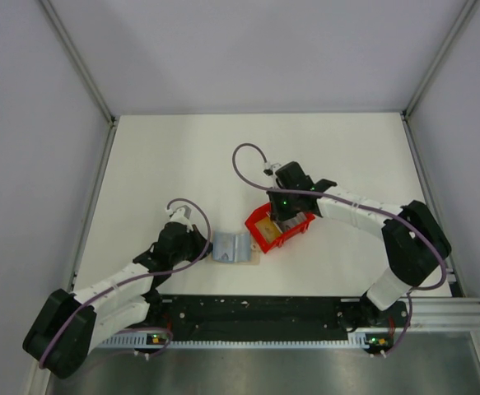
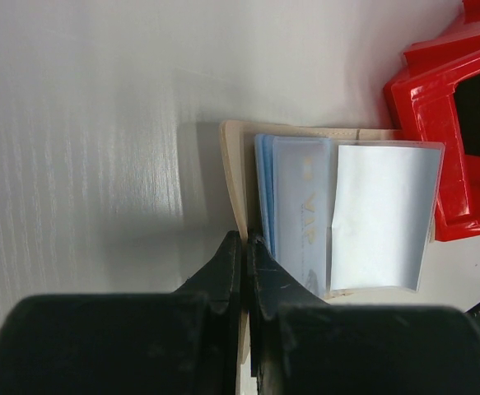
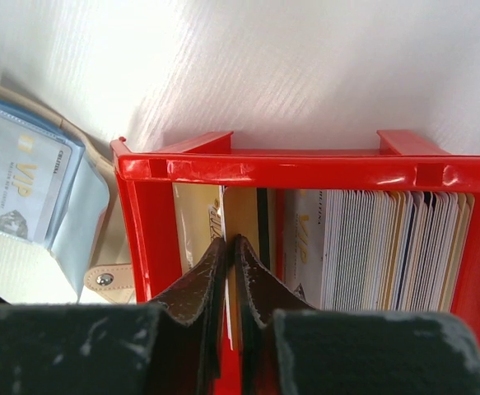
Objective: Put the credit cards into the card holder
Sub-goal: Pick up the credit card from the storage box.
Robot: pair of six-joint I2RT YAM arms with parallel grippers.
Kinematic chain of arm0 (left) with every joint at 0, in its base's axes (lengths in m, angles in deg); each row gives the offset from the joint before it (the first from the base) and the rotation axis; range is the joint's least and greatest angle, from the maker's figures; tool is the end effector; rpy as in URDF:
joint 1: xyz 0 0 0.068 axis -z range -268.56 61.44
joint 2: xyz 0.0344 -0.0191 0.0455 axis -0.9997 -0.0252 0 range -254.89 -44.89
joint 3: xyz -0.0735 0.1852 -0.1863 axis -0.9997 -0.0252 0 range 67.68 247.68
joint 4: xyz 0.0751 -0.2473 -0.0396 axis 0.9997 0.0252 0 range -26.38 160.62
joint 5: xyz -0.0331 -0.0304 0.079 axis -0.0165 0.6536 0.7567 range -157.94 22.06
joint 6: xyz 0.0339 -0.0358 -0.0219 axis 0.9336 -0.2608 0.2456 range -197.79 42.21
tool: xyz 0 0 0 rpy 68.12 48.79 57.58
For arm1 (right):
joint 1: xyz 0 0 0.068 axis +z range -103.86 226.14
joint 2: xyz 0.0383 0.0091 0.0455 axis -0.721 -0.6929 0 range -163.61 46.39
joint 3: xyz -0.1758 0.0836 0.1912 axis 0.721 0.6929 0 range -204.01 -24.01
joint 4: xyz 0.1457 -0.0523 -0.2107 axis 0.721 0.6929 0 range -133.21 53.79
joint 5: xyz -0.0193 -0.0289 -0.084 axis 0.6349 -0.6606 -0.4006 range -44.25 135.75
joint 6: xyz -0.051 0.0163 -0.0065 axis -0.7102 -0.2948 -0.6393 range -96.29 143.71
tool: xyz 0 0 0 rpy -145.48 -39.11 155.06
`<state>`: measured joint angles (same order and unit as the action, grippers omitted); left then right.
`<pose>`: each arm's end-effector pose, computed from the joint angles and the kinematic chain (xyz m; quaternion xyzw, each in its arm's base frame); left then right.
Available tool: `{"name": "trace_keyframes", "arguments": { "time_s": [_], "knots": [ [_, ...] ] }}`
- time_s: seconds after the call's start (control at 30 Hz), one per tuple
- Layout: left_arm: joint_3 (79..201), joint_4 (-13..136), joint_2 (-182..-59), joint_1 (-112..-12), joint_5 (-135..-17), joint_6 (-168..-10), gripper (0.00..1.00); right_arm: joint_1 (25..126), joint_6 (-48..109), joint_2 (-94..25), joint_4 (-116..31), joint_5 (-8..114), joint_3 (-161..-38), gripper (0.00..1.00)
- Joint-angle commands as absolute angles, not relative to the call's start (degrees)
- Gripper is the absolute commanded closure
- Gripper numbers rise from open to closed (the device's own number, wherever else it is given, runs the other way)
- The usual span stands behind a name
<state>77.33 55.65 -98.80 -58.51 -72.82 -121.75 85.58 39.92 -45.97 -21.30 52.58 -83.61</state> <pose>0.1457 -0.0877 0.1339 -0.0889 0.8871 -0.3020 0.3375 0.2541 0.2145 0.2059 -0.2093 0.9280 0.1916 0.2413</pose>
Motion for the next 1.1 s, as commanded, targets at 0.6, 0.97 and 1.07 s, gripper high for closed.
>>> {"name": "trace_keyframes", "arguments": {
  "time_s": [0.6, 0.97, 1.07],
  "knots": [
    [78.76, 52.90, -99.38, -58.41, -72.68, -121.03, 1.00, 84.46, 41.12, -45.28, -24.14, 58.49, -83.34, 0.90],
    [79.02, 52.90, -99.47, -58.41, -72.69, -121.03, 1.00, 84.29, 41.29, -42.38, -23.97, 50.51, -82.64, 0.97],
    [79.02, 52.99, -99.47, -58.41, -72.68, -120.94, 1.00, 84.29, 41.38, -43.08, -23.79, 49.27, -82.72, 0.99]
  ]
}}
